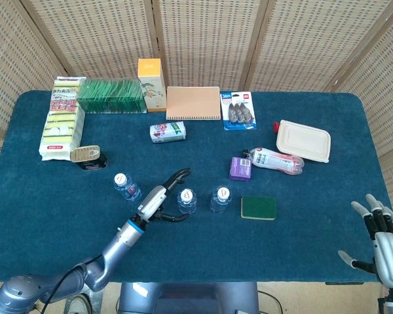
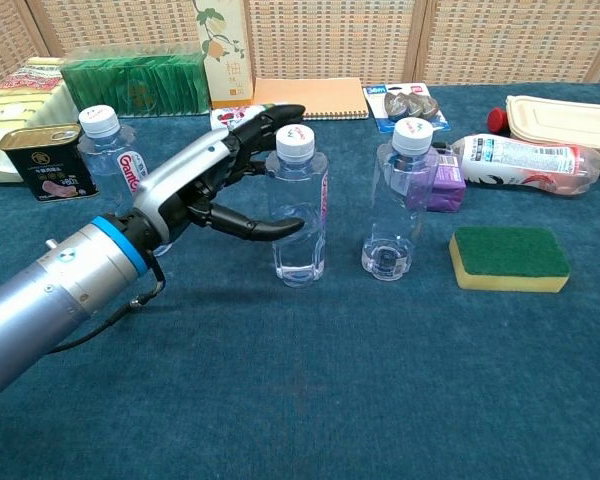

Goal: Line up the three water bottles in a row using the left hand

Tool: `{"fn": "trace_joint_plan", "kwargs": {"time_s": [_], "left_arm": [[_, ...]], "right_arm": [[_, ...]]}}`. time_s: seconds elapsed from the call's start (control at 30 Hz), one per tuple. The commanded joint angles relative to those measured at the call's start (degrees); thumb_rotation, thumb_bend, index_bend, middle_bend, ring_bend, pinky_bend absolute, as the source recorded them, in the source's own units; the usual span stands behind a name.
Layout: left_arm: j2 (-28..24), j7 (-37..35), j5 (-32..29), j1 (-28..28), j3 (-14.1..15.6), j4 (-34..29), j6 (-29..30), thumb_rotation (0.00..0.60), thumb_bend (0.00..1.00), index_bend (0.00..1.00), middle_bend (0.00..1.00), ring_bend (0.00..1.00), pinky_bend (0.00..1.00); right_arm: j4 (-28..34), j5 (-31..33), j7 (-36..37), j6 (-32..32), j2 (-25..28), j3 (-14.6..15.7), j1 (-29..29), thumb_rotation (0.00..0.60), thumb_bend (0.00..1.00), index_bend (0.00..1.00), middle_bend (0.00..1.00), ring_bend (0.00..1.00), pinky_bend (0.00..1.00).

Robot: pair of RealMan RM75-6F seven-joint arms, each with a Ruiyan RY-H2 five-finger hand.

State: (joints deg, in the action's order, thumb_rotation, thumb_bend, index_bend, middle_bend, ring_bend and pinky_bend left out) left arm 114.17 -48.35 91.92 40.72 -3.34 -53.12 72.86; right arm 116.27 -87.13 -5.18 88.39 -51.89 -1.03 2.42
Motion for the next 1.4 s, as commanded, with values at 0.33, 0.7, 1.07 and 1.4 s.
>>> {"fn": "trace_joint_plan", "kwargs": {"time_s": [0.33,0.7,1.07,1.4], "left_arm": [[-12.7,-0.6,4.5,-3.9,1.1,-16.8,10.3,0.600,0.21,0.00,0.00,0.00,0.15],[-24.1,-7.1,1.9,-9.8,-0.6,-25.8,18.6,0.600,0.21,0.00,0.00,0.00,0.15],[-20.3,-17.5,-5.4,-9.8,0.0,-13.6,5.5,0.600,0.21,0.00,0.00,0.00,0.15],[-14.8,-25.8,-6.0,-12.4,1.8,-1.7,2.1,0.600,0.21,0.00,0.00,0.00,0.15]], "right_arm": [[0.6,-1.4,-1.1,0.6,-0.1,0.7,0.5,0.600,0.00,0.15,0.01,0.00,0.00],[0.8,-1.7,-1.6,0.1,-0.1,1.0,0.4,0.600,0.00,0.15,0.01,0.00,0.00],[0.9,-2.1,-1.2,-0.2,0.1,1.2,0.4,0.600,0.00,0.15,0.01,0.00,0.00],[0.7,-0.8,-0.4,-0.8,0.5,0.8,0.0,0.600,0.00,0.15,0.01,0.00,0.00]]}}
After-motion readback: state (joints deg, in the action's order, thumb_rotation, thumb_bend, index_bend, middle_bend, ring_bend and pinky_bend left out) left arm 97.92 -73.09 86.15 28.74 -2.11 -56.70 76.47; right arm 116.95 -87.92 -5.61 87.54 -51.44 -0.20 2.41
